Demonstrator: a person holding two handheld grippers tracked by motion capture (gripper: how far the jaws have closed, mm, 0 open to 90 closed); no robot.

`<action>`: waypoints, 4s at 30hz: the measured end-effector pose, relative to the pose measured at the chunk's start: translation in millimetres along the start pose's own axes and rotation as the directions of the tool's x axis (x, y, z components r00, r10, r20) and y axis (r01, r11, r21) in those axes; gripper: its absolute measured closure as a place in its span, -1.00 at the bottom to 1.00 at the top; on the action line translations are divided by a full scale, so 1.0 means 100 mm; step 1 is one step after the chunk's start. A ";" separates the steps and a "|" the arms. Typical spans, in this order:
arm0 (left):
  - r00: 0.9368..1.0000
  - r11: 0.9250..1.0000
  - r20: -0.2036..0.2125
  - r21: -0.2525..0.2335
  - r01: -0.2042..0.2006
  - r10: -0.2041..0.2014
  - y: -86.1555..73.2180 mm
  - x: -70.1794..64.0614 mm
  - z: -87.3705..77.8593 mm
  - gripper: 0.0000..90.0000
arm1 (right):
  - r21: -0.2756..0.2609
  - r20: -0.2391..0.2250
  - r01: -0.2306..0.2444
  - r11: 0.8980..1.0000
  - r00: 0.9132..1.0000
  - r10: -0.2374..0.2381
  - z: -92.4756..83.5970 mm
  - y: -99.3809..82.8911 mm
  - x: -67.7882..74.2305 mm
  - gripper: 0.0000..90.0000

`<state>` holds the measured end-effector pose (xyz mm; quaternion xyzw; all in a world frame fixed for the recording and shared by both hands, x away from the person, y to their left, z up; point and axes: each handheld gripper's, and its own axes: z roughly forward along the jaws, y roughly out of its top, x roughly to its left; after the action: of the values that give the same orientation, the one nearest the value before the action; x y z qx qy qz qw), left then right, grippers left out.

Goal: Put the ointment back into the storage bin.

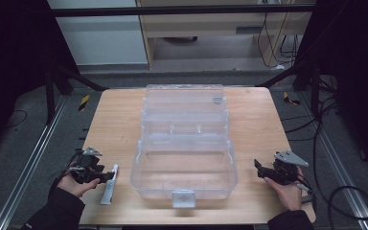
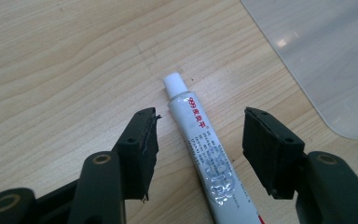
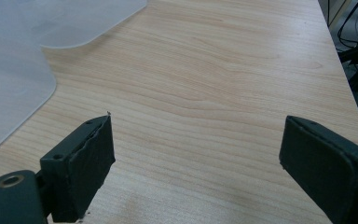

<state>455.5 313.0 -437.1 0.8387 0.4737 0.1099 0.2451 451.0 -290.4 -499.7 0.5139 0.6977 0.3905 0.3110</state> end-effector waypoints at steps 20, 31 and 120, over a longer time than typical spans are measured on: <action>1.000 0.992 -0.019 0.126 0.018 -0.015 0.04 -0.04 0.27 0.23 | 0.032 -0.017 0.016 0.999 1.000 -0.016 0.03 -0.01 0.01 -0.76; 1.000 0.986 -0.023 0.169 0.002 0.002 0.09 -0.04 0.36 0.45 | 0.042 -0.023 0.025 0.999 0.999 -0.024 0.04 -0.02 0.02 -0.76; 0.597 0.635 0.335 -0.006 -0.772 0.729 1.24 -1.30 -0.60 0.55 | 0.042 -0.036 0.065 0.997 0.997 -0.063 0.07 -0.05 0.01 -0.72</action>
<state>454.2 167.7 -315.9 0.9809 0.0382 0.0379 0.1870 453.7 -289.1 -507.8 0.4910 0.7274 0.3740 0.3000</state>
